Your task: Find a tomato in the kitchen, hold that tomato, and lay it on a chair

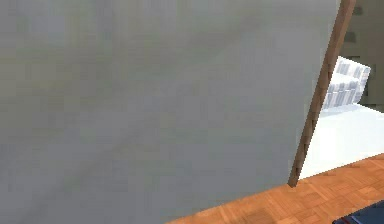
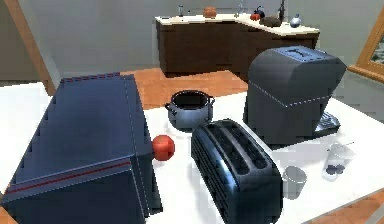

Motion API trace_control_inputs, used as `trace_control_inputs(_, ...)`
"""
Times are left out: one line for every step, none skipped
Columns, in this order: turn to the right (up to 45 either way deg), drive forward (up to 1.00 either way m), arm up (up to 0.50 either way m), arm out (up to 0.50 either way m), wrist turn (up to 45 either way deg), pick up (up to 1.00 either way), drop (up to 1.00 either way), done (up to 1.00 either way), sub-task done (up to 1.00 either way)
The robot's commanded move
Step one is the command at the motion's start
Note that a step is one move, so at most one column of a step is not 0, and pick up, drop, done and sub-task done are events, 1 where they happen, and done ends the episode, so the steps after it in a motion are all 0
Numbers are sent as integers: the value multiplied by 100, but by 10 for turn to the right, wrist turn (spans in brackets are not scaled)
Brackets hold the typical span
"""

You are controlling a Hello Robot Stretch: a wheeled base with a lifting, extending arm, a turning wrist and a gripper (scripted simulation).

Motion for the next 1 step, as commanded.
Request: trace_control_inputs(0, 0, 50, 0, 0, 0, 0, 0, 0)
